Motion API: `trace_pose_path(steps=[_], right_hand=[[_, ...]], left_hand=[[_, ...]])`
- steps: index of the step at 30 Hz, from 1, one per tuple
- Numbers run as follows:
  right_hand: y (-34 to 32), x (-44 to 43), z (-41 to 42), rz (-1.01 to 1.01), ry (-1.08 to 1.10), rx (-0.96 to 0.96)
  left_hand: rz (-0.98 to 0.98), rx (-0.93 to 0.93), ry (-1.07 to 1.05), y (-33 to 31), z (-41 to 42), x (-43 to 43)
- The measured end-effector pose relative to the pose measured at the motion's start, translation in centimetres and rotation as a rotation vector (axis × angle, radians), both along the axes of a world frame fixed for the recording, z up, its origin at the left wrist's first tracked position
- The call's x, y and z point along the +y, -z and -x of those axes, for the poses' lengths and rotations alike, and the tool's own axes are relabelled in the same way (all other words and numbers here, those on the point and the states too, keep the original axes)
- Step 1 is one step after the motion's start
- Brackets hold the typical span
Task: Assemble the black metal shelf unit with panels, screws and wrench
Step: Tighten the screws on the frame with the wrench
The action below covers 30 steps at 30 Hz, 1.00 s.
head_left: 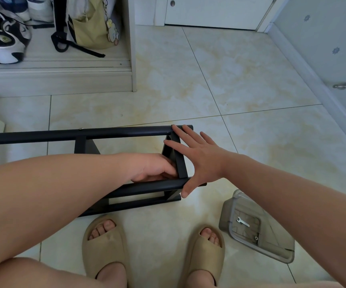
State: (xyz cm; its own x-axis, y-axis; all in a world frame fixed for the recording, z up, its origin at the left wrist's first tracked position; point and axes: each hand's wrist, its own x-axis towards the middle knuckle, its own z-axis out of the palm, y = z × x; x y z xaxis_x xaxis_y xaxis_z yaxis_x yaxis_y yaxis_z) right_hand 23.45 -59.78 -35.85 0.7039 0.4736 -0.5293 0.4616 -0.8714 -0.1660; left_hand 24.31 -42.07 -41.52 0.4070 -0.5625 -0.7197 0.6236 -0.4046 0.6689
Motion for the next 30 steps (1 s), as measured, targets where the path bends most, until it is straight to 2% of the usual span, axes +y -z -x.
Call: trace_pose_path(steps=[6, 11, 20, 30], right_hand=[[-0.02, -0.05, 0.01, -0.011, 0.006, 0.005], [0.04, -0.03, -0.04, -0.003, 0.001, 0.001], [0.10, -0.10, -0.07, -0.011, 0.004, -0.003], [0.20, -0.10, -0.07, -0.011, 0.003, -0.012]], left_hand=[[0.006, 0.064, -0.004, 0.20, -0.14, 0.60], [-0.096, -0.097, 0.068, 0.09, 0.09, -0.03], [-0.014, 0.015, -0.024, 0.33, -0.42, 0.38], [-0.025, -0.047, 0.031, 0.05, -0.11, -0.09]])
